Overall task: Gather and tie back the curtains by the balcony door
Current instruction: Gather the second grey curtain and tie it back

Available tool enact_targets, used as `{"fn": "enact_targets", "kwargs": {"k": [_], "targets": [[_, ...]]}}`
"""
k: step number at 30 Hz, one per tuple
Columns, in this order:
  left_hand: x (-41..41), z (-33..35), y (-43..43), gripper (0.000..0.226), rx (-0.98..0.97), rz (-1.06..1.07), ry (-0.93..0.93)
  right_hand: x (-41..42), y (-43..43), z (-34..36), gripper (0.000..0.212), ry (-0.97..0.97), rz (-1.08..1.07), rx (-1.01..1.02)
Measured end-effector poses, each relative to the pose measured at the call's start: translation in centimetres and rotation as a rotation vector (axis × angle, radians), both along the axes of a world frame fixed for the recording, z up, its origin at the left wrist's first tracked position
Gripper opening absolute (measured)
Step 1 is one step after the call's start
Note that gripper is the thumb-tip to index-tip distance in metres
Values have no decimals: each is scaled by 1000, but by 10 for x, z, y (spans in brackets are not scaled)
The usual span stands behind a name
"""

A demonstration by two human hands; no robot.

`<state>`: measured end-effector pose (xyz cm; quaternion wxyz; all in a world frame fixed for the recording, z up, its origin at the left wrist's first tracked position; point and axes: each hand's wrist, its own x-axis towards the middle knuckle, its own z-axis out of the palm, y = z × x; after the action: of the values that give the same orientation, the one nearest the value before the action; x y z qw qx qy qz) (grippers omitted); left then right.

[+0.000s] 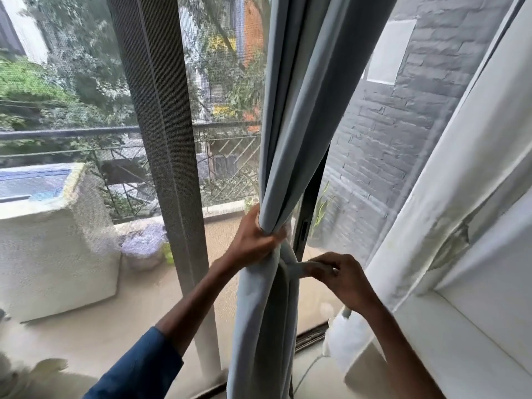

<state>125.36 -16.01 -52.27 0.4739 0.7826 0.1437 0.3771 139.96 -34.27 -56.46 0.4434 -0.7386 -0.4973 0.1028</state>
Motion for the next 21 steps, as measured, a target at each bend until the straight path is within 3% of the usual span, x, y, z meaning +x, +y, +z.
{"fn": "enact_targets", "kwargs": {"k": [7, 11, 15, 18, 21], "targets": [[-4, -1, -5, 29, -24, -7, 1, 2, -13, 10, 12, -28, 68, -61], [-8, 1, -10, 29, -40, -53, 10, 11, -17, 14, 1, -40, 56, -53], [-17, 5, -24, 23, -27, -177, 40, 22, -7, 18, 5, -139, -24, -21], [-21, 7, -34, 37, -20, -253, 72, 19, 15, 19, 9, -214, 8, 55], [-21, 12, -35, 34, 24, -313, 97, 7, 41, 13, 13, -290, 34, 74]]}}
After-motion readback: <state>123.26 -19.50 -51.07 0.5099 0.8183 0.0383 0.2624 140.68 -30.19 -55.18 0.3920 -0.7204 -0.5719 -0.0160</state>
